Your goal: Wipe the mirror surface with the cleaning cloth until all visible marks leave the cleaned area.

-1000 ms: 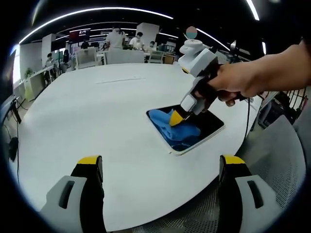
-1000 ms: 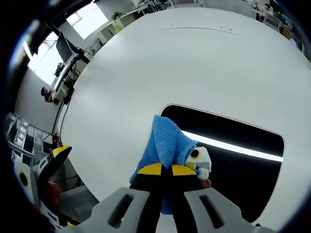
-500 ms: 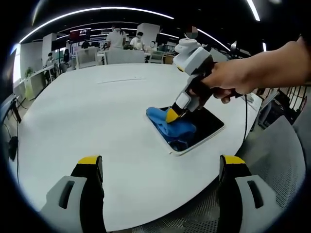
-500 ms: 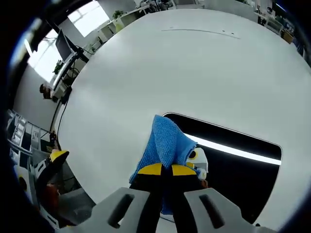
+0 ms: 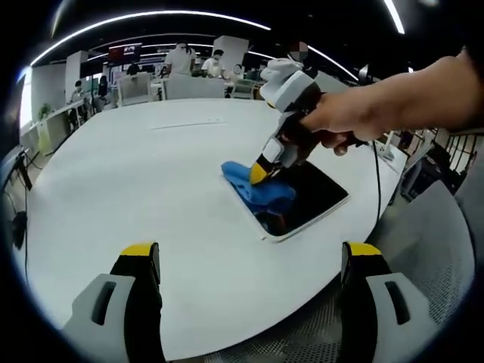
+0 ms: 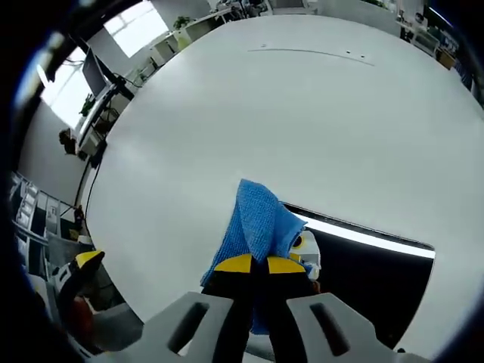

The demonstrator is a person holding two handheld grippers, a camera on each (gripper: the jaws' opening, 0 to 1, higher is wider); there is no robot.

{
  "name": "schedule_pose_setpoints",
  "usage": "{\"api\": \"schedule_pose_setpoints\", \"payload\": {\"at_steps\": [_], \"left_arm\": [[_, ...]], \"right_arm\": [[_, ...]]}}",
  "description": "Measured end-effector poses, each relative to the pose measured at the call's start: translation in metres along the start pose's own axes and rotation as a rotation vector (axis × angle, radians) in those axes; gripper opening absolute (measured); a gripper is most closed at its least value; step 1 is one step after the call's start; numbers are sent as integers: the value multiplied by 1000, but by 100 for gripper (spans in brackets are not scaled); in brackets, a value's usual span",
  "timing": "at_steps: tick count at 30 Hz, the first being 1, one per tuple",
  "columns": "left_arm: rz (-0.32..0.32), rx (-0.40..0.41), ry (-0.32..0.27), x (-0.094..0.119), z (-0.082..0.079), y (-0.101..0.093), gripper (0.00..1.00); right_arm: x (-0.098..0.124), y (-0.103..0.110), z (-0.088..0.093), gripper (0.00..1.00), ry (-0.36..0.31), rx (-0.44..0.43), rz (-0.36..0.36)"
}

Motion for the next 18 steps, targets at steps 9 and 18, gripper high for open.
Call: {"api": "schedule_pose_setpoints", "payload": {"at_steps": [9, 18], "left_arm": [[5, 8, -3, 0, 0, 0, 99], [-2, 9, 5, 0, 1, 1, 99]], "right_arm": [[-6, -5, -11, 0, 8, -14, -18], [-8, -4, -15, 0, 13, 4, -23]]}}
Point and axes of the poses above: the point that each gripper's makers call its tool centre point, and the gripper's own axes: x roughly backward along the fingers, y roughly to its left, z roughly out of its underside, the point moved 8 cm from there along x, roughly backward along the fingers, and after that the axes turned 12 degrees about z, right-handed, at the moved point
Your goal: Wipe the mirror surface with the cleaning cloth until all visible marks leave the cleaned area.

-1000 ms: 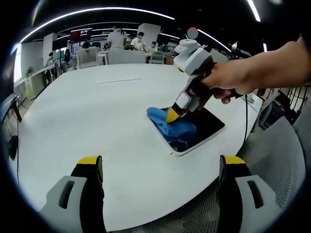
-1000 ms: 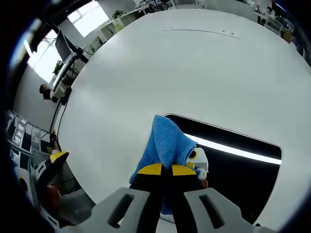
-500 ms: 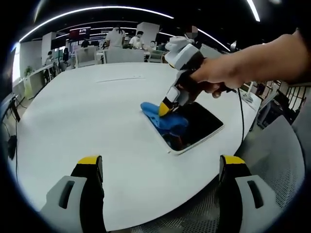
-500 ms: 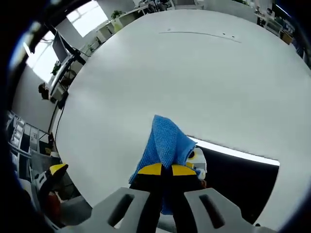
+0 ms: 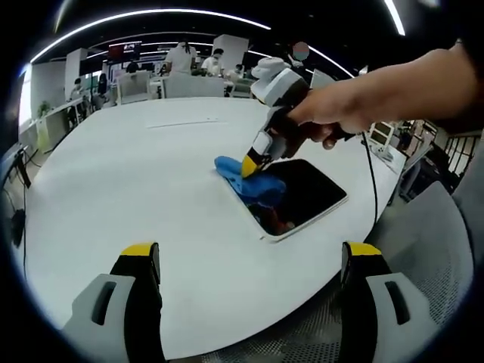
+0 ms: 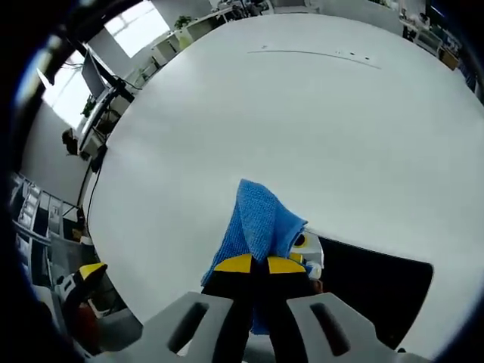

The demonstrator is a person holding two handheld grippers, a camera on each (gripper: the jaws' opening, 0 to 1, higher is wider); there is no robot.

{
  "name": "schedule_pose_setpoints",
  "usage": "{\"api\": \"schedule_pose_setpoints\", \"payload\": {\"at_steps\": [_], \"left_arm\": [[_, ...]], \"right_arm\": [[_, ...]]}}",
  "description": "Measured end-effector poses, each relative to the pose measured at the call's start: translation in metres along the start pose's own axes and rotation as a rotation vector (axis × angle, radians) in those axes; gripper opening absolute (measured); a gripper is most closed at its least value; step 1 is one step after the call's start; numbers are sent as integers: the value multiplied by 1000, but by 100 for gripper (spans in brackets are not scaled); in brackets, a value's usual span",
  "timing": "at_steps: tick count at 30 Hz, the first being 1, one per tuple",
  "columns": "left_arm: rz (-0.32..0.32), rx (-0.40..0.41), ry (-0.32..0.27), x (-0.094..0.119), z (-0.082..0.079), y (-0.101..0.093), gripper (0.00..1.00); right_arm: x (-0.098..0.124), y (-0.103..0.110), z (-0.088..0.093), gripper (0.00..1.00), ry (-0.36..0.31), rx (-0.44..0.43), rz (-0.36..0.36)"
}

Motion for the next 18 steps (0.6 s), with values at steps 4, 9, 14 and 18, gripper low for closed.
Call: {"api": "schedule_pose_setpoints", "payload": {"at_steps": [4, 9, 14, 18], "left_arm": [[3, 0, -1, 0, 0, 0, 99], [5, -1, 5, -2, 0, -2, 99], [1, 2, 5, -2, 0, -2, 99], [-2, 3, 6, -2, 0, -2, 99]], "right_arm": [[1, 0, -3, 0, -9, 18, -11], [1, -3, -7, 0, -8, -13, -36], [-1, -1, -14, 0, -18, 9, -25], [-1, -1, -14, 0, -26, 23, -19]]}}
Point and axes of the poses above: the point that each gripper's makers call its tool centre point, and the gripper's own axes: x roughly backward along the fingers, y roughly to its left, z roughly out of its underside, the point moved 8 cm from there along x, roughly backward along the fingers, and after that the axes turned 12 degrees about z, right-handed, at the moved point
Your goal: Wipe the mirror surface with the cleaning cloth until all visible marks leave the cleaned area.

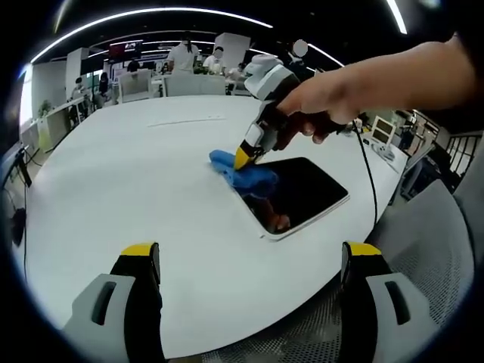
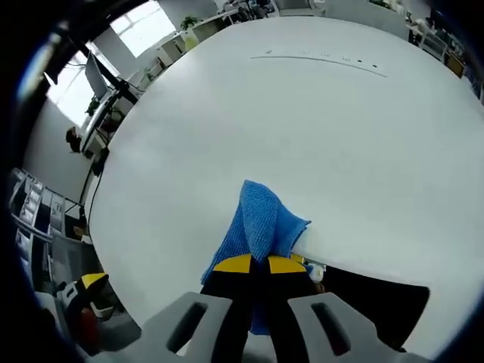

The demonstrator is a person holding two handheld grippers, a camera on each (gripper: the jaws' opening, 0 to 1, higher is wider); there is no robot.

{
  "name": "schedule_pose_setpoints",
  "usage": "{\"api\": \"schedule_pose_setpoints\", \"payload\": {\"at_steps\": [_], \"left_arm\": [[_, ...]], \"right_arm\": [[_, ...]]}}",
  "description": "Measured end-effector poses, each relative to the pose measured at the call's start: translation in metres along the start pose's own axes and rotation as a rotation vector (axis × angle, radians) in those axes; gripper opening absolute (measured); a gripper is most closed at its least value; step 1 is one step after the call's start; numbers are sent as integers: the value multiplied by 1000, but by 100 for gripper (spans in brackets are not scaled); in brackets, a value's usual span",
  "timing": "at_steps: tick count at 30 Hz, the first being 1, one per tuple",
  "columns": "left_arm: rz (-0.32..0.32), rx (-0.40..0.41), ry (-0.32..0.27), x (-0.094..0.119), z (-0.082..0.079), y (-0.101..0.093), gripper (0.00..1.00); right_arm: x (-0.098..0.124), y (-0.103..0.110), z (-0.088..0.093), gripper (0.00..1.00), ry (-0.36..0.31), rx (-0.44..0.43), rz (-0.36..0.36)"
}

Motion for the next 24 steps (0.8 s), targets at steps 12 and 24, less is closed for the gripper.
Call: {"api": "schedule_pose_setpoints", "payload": {"at_steps": [12, 24], "left_arm": [[2, -4, 7, 0, 0, 0, 99], [6, -5, 1, 0, -1, -1, 99]], "right_arm": [[4, -7, 6, 0, -14, -33, -15], [0, -23, 7, 0, -53, -43, -9]]}}
Point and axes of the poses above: the point that each gripper's makers call its tool centre point, and the gripper's own axes: x roughly backward along the fingers, y roughly to its left, z roughly out of its underside, the point moved 8 cm from there along x, roughly backward along the fingers, and after that the axes turned 12 degrees about z, right-handed, at the moved point
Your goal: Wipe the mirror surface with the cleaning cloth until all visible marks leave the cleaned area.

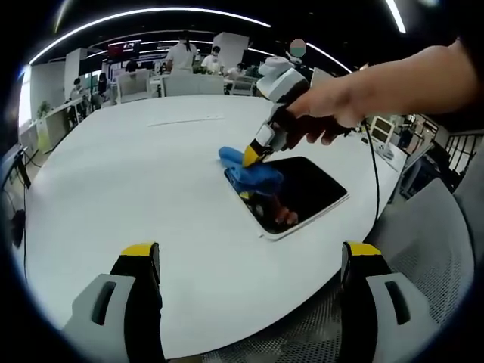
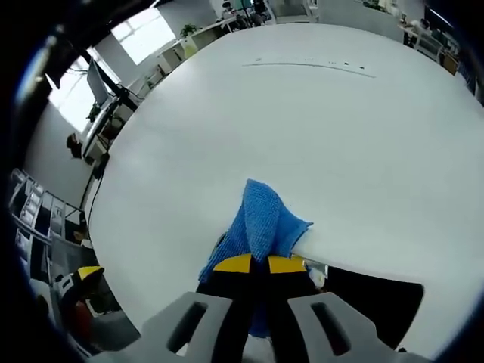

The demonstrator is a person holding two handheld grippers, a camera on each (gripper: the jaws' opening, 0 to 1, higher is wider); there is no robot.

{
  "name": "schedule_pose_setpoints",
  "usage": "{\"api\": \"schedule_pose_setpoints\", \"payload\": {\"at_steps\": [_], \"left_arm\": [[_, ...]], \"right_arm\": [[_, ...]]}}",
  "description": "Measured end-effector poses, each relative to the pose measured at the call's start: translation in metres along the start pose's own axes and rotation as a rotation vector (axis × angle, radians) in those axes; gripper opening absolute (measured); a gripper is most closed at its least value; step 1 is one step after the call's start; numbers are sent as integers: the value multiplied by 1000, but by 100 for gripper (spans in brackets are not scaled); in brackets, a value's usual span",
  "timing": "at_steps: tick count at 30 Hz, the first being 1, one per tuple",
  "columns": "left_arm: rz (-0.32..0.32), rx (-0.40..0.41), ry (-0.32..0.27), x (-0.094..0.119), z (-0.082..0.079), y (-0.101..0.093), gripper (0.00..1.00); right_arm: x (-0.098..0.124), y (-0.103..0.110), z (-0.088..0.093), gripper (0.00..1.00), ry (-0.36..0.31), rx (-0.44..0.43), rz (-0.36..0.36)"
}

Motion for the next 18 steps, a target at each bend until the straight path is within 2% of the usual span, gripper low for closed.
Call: {"api": "schedule_pose_setpoints", "payload": {"at_steps": [9, 18], "left_arm": [[3, -2, 4, -1, 0, 0, 99], [10, -8, 5, -1, 0, -1, 99]], "right_arm": [[12, -5, 7, 0, -12, 10, 14], [7, -20, 6, 0, -1, 6, 31]]}}
Point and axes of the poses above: the point that each gripper's makers call its tool centre point, and the gripper's own axes: x roughly backward along the fingers, y roughly to its left, z roughly out of its underside, the point moved 8 cm from there along x, roughly backward along the fingers, and after that the axes turned 12 degrees about z, right-handed, at the moved point
